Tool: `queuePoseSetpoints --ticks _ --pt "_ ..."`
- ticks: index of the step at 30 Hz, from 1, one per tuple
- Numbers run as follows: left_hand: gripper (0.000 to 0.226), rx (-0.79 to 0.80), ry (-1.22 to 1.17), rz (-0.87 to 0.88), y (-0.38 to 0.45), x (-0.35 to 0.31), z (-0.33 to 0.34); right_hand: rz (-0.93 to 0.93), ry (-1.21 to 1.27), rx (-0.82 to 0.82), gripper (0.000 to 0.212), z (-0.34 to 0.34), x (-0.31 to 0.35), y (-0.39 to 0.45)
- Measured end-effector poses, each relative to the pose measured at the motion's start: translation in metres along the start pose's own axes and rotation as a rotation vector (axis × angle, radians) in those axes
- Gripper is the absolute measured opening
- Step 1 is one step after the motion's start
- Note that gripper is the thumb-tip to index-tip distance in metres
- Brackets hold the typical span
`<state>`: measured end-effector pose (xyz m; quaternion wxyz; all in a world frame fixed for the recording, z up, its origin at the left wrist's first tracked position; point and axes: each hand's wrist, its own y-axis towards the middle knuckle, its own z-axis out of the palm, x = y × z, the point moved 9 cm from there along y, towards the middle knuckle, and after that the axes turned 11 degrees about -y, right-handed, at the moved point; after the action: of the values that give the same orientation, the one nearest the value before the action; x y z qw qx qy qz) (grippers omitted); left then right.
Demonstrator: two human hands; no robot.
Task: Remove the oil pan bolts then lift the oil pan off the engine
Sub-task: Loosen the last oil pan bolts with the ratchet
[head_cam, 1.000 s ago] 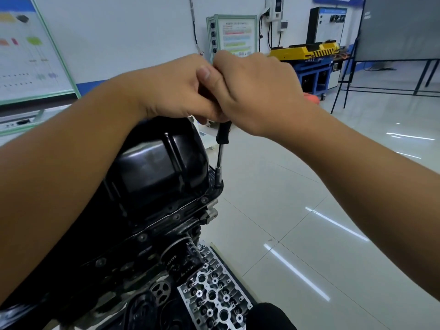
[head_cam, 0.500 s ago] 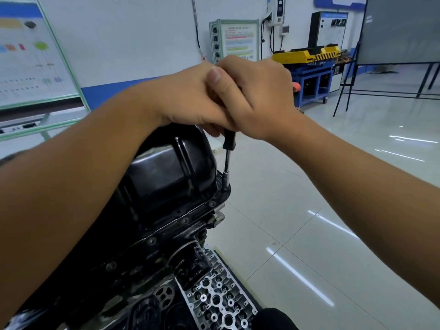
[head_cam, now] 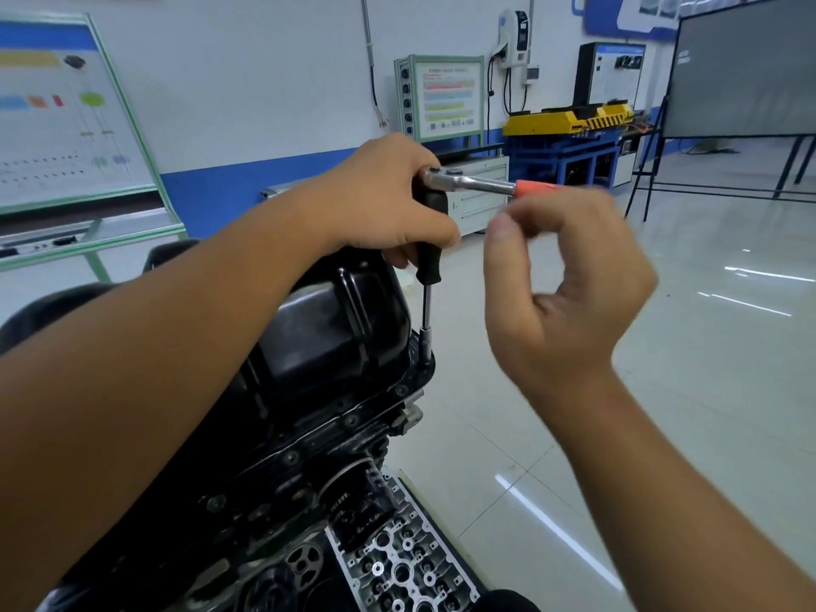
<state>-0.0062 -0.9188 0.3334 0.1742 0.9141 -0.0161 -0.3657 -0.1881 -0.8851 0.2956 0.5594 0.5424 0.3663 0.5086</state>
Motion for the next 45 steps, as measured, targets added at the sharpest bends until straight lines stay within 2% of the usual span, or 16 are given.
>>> queuePoseSetpoints --ticks 2,4,5,8,12,14,16,20,22,26,29,33,36,39,41,45 --pt "0.029 -0.005 -0.010 0.022 0.001 -0.001 0.002 0.388 0.134 0.136 0.017 0.013 -0.028 -0.026" --pt "0.029 0.073 -0.018 0.042 0.000 -0.004 0.011 0.898 0.417 0.338 0.020 0.049 -0.053 -0.061" --pt "0.029 0.129 -0.007 0.050 -0.002 -0.006 0.017 1.058 0.570 0.367 0.024 0.064 -0.057 -0.071" --pt "0.024 0.245 0.035 0.074 -0.005 -0.008 0.028 1.151 0.967 0.224 0.048 0.090 -0.053 -0.059" --pt "0.030 0.241 -0.011 0.099 -0.007 -0.011 0.020 1.241 1.180 0.205 0.043 0.112 -0.049 -0.052" --pt "0.021 0.235 -0.015 0.094 -0.008 -0.010 0.015 1.237 1.242 0.267 0.029 0.117 -0.049 -0.049" --pt "0.019 0.225 -0.018 0.083 -0.008 -0.009 0.014 1.096 1.242 0.265 0.016 0.110 -0.048 -0.039" --pt "0.011 0.089 0.034 0.078 -0.001 -0.004 0.011 0.846 0.972 0.194 0.016 0.096 -0.050 -0.025" --pt "0.007 0.037 0.009 0.084 -0.001 -0.004 0.008 0.929 1.037 0.161 0.017 0.102 -0.050 -0.026" --pt "0.017 0.098 -0.091 0.017 -0.003 0.001 0.014 1.143 1.249 0.160 0.022 0.115 -0.058 -0.032" --pt "0.021 0.097 -0.108 -0.030 -0.002 0.004 0.012 0.997 1.115 0.138 0.014 0.103 -0.059 -0.028" --pt "0.020 -0.011 -0.152 -0.018 -0.004 0.003 0.004 0.804 0.912 0.170 0.014 0.099 -0.050 -0.027" --pt "0.028 -0.011 -0.268 -0.036 -0.007 0.006 0.010 0.995 1.087 0.120 0.017 0.112 -0.053 -0.031" --pt "0.024 0.068 -0.268 -0.099 -0.009 0.011 0.012 1.171 1.253 0.134 0.023 0.121 -0.060 -0.034" --pt "0.024 0.106 -0.240 -0.121 -0.010 0.011 0.008 1.081 1.182 0.143 0.020 0.114 -0.061 -0.031" --pt "0.025 0.064 -0.209 -0.122 -0.009 0.011 0.001 0.754 0.741 0.142 0.018 0.089 -0.057 -0.018"
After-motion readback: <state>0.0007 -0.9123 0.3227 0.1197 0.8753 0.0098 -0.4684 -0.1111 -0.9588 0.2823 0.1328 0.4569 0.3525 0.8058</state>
